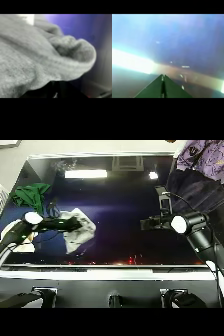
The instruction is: Fold the clothes and pants, and hang the long-sleeved shirts on hangers.
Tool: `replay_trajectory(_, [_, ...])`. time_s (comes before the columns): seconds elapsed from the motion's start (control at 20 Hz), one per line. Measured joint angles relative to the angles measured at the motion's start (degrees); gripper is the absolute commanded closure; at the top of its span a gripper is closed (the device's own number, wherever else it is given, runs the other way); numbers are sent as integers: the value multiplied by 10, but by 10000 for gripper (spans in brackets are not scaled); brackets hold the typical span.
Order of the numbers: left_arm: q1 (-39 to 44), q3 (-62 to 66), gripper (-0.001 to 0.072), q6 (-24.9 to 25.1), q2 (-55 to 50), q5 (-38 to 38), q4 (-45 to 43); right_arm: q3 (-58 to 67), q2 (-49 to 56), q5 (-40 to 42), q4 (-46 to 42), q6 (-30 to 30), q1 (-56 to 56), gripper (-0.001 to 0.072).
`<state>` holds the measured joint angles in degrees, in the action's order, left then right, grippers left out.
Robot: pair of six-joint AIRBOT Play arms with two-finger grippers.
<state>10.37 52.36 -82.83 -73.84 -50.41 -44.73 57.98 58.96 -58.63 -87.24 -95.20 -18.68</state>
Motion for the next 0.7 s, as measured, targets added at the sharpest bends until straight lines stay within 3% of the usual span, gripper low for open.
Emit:
replay_trajectory(0.15, [133,22,693,-2,-10,55,60,0,-23,-51,-36,-4,0,615])
replay_trajectory(0.25, [216,30,685,-14,-27,106,97,0,-43,-84,-62,-4,0,615])
replay_trajectory(0.3, [251,33,582,-17,-39,127,116,0,-54,-99,-74,-4,0,615])
replay_trajectory(0.35, [283,35,341,-19,-53,145,135,0,-63,-113,-84,-5,0,577])
replay_trajectory(0.4, [307,36,116,-23,-66,156,151,0,-69,-122,-92,-9,0,432])
replay_trajectory(0.45, [325,37,78,-28,-78,163,164,0,-75,-132,-100,-10,0,325])
replay_trajectory(0.6, [322,38,67,-30,-87,156,185,0,-82,-142,-127,-41,0,324])
replay_trajectory(0.7, [272,38,25,-16,-68,122,187,0,-84,-145,-162,-66,3,316])
